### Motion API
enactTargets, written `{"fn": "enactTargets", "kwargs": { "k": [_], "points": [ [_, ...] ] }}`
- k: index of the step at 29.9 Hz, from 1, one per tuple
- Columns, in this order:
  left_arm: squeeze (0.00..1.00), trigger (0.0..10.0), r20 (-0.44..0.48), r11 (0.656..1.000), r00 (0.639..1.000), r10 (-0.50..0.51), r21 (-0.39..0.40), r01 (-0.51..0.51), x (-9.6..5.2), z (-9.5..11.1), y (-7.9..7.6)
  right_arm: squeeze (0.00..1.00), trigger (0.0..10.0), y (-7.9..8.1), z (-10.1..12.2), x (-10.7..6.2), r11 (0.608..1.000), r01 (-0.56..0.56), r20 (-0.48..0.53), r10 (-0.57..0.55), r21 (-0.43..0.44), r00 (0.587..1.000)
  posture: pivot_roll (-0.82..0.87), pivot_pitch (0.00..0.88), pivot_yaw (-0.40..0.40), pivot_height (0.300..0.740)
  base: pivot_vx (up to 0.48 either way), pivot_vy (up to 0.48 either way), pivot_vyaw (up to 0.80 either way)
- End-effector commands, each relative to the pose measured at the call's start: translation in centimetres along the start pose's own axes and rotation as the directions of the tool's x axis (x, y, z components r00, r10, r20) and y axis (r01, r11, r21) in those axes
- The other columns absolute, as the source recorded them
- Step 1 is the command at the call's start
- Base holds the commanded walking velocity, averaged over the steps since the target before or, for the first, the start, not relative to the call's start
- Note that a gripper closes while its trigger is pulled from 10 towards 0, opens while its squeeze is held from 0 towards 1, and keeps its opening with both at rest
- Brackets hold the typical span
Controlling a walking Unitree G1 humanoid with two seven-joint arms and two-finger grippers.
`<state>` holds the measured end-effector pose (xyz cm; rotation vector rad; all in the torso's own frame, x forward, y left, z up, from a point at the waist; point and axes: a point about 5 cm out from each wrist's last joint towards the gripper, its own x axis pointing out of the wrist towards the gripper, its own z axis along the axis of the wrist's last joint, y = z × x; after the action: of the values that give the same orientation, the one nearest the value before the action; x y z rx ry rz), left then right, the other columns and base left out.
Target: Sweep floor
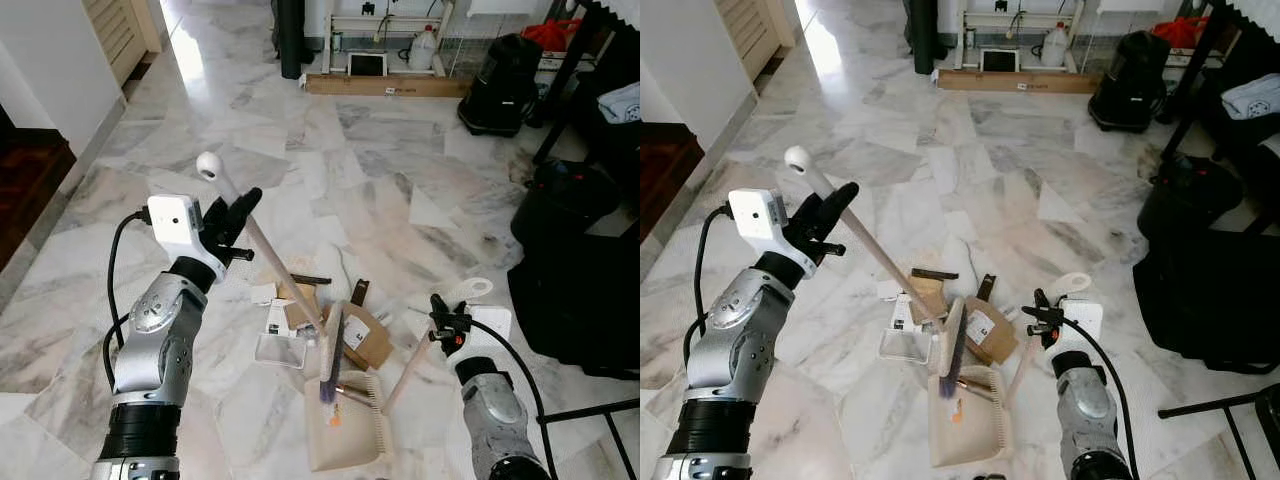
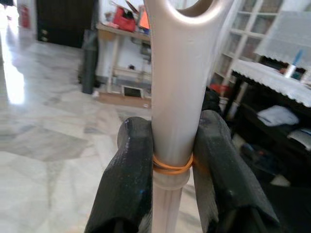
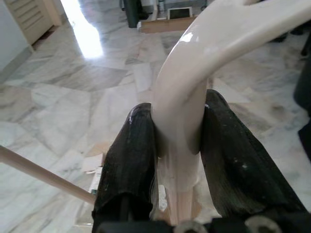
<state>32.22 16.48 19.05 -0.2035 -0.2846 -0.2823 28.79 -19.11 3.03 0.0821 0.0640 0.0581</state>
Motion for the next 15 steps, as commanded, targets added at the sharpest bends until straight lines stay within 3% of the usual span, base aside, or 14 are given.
{"fn": "enactTargets", "kwargs": {
  "k": [1, 15],
  "points": [
    [0.0, 10.0, 0.079, 1.0, 0.997, 0.005, 0.023, -0.007, 0.5, 1.5, 0.1, 0.0, 10.0, 0.3, 0.1, 0.0, 0.999, -0.007, 0.015, 0.006, 0.036, 1.0, 0.04, 0.104, -0.012, 0.74, 0.0, 0.0, 0.0],
    [0.0, 10.0, 0.142, 0.996, 0.988, 0.059, 0.052, -0.067, 1.0, 2.4, 0.3, 0.0, 10.0, -1.2, 1.4, -0.1, 0.998, -0.004, 0.069, 0.0, 0.057, 0.998, 0.03, 0.08, -0.021, 0.74, 0.0, 0.0, 0.0]
  ]
}}
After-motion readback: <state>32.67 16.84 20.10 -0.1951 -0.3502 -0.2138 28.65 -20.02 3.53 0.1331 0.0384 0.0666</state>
